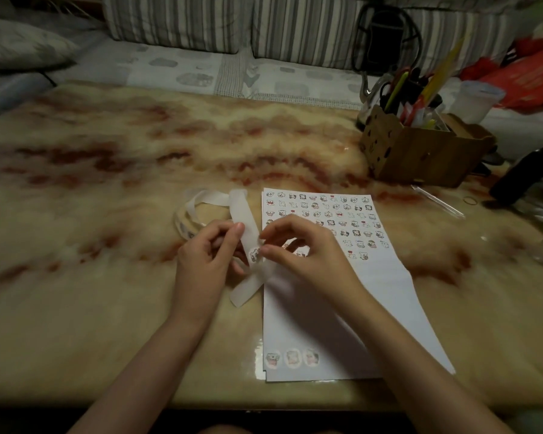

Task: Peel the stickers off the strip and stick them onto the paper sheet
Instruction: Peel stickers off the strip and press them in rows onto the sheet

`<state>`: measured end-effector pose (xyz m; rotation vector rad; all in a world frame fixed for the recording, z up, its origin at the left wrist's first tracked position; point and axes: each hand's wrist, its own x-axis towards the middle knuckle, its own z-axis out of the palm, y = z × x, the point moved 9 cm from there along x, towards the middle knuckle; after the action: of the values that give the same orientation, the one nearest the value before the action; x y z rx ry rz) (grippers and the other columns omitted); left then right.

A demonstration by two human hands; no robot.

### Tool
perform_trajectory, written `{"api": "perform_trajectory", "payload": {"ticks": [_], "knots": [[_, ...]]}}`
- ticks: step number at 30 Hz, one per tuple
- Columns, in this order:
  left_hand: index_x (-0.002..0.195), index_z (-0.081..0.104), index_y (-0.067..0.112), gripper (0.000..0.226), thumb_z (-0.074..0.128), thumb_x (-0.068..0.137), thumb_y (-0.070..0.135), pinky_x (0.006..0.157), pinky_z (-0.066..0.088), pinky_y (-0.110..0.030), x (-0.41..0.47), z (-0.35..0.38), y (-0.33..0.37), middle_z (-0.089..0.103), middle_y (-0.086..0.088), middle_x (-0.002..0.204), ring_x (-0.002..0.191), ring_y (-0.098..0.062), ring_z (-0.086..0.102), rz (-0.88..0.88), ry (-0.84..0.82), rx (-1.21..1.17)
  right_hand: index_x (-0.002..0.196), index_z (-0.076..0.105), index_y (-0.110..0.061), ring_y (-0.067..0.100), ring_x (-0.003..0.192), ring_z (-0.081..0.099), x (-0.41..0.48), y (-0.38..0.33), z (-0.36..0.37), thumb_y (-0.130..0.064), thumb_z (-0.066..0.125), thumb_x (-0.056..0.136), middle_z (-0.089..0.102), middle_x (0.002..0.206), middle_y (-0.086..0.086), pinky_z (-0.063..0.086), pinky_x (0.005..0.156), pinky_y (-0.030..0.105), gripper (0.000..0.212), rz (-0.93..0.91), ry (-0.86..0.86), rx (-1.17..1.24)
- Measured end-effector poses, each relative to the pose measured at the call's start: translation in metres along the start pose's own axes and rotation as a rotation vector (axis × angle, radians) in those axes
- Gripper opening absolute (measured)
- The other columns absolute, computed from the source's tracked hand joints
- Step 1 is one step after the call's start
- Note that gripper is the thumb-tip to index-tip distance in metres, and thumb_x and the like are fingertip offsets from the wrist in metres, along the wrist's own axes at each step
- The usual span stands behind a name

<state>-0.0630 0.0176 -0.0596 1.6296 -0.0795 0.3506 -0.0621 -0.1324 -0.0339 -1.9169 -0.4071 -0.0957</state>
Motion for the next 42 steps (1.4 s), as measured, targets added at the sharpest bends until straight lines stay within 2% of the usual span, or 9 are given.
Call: {"api": "perform_trajectory", "payload": {"ticks": [3,6,8,11,19,31,35,38,42], "knots": [[0.078,0.064,0.018,0.014,0.057,0.088,0.025,0.052,0.049,-0.024,0.000,0.001,-0.001,0.062,-0.003,0.057,0.045,-0.015,0.058,-0.003,-0.010,-0.017,0.081,0.067,-0.021,0.015,0.075,0.063,-0.001,0.002,0.002,-0.008,0.074,0.079,0.072,0.081,0.001,0.045,0.065,0.026,0.015,0.013,0.022,0.040],[0.076,0.063,0.012,0.024,0.053,0.088,0.031,0.053,0.050,-0.025,0.000,0.004,0.001,0.061,-0.005,0.059,0.048,-0.017,0.058,0.001,-0.026,-0.050,0.081,0.070,-0.017,0.017,0.076,0.063,-0.001,0.004,0.000,-0.007,0.073,0.080,0.072,0.079,-0.002,0.046,0.067,0.032,0.011,0.015,0.054,0.043],[0.077,0.064,0.007,0.026,0.055,0.089,0.027,0.056,0.049,-0.024,0.000,0.007,0.002,0.062,-0.006,0.063,0.051,-0.013,0.058,0.014,-0.058,-0.030,0.083,0.071,-0.018,0.016,0.077,0.065,-0.001,0.004,-0.003,-0.007,0.073,0.080,0.072,0.079,-0.004,0.048,0.070,0.036,0.011,0.012,0.083,0.046],[0.077,0.067,0.011,0.012,0.062,0.088,0.013,0.059,0.047,-0.015,-0.002,0.013,0.003,0.064,0.005,0.063,0.055,-0.004,0.058,0.026,-0.120,0.024,0.086,0.071,-0.017,0.015,0.078,0.066,-0.001,0.004,-0.006,-0.007,0.072,0.081,0.072,0.080,-0.005,0.050,0.073,0.036,0.010,0.000,0.102,0.042],[0.077,0.070,0.015,0.013,0.062,0.088,0.014,0.059,0.044,-0.012,-0.003,0.014,0.006,0.065,0.011,0.062,0.057,0.000,0.057,0.050,-0.147,0.083,0.084,0.072,-0.017,0.015,0.076,0.065,-0.003,0.008,-0.007,-0.005,0.071,0.082,0.072,0.081,-0.003,0.051,0.072,0.034,0.012,-0.019,0.129,0.022],[0.079,0.072,0.015,0.013,0.063,0.088,0.012,0.060,0.046,-0.012,-0.004,0.014,0.007,0.067,0.004,0.065,0.057,-0.001,0.057,0.038,-0.141,0.055,0.083,0.071,-0.015,0.016,0.075,0.063,-0.005,0.006,-0.008,-0.006,0.071,0.082,0.071,0.080,-0.003,0.049,0.070,0.032,0.010,-0.022,0.135,0.002],[0.078,0.071,0.015,0.014,0.062,0.088,0.013,0.060,0.045,-0.013,-0.004,0.014,0.006,0.065,0.006,0.063,0.057,-0.002,0.057,0.037,-0.141,0.076,0.081,0.068,-0.016,0.010,0.074,0.059,-0.007,0.004,-0.006,-0.008,0.070,0.082,0.067,0.082,-0.004,0.045,0.066,0.023,0.008,-0.043,0.139,-0.065],[0.078,0.071,0.015,0.014,0.062,0.089,0.014,0.060,0.046,-0.014,-0.003,0.013,0.004,0.065,0.006,0.062,0.056,-0.003,0.058,0.029,-0.133,0.085,0.084,0.066,-0.015,0.010,0.080,0.056,-0.010,0.000,-0.004,-0.016,0.068,0.085,0.060,0.088,-0.006,0.044,0.067,0.021,0.002,-0.095,0.130,-0.159],[0.076,0.070,0.010,0.017,0.061,0.089,0.013,0.058,0.046,-0.013,-0.003,0.012,0.003,0.064,-0.001,0.062,0.055,-0.004,0.058,0.017,-0.121,0.078,0.086,0.067,-0.014,0.011,0.090,0.053,-0.014,-0.004,-0.004,-0.021,0.064,0.086,0.055,0.094,-0.007,0.042,0.074,0.020,0.007,-0.139,0.113,-0.200]]}}
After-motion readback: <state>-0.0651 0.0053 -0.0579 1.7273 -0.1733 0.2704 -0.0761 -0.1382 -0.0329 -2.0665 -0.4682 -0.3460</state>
